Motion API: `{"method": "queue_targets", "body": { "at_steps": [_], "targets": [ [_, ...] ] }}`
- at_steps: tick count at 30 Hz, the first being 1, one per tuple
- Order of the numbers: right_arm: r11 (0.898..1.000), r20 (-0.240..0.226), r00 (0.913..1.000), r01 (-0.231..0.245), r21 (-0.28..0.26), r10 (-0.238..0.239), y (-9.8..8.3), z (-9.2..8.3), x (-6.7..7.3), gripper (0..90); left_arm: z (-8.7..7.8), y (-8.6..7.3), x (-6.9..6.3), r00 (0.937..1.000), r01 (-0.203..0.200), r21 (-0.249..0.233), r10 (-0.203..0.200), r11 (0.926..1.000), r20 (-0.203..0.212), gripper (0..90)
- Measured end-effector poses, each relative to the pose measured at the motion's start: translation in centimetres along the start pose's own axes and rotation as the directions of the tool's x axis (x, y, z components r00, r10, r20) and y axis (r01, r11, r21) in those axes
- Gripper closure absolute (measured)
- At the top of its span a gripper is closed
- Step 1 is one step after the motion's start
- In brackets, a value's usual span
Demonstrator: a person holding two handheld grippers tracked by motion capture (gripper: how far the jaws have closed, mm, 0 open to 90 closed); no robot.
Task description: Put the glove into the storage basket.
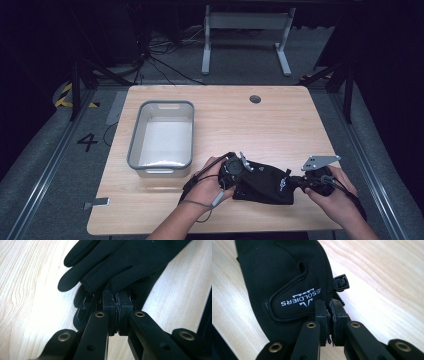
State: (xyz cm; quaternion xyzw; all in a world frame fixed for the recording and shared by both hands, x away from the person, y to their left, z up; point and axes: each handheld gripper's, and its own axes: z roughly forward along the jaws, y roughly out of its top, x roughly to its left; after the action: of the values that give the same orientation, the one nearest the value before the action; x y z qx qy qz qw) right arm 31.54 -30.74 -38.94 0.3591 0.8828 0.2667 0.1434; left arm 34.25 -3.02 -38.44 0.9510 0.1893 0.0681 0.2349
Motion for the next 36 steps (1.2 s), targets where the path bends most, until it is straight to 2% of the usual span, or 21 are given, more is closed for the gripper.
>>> {"method": "queue_targets", "body": {
  "at_steps": [14,22,29,36],
  "targets": [
    [0.998,0.001,0.9984,0.056,-0.020,-0.056,2.0,1.7,-0.4,86.2,-0.8,-1.4,-0.8,0.9998,0.021,0.017,-0.021,0.9996,-0.005,88.2],
    [0.998,0.000,0.9980,0.064,-0.018,-0.064,2.2,2.3,-0.6,86.3,-0.5,-1.5,-0.9,0.9998,0.018,0.031,-0.018,0.9993,-0.004,88.2],
    [0.998,0.006,0.9979,0.064,-0.005,-0.064,2.1,2.6,-0.6,86.2,0.2,-1.4,-0.8,0.9999,0.010,0.058,-0.011,0.9983,0.011,88.2],
    [0.998,0.000,0.9983,0.058,0.021,-0.058,1.7,3.0,-0.9,85.4,1.3,-1.4,-0.7,0.9983,0.017,0.080,-0.022,0.9967,0.054,88.1]
  ]
}}
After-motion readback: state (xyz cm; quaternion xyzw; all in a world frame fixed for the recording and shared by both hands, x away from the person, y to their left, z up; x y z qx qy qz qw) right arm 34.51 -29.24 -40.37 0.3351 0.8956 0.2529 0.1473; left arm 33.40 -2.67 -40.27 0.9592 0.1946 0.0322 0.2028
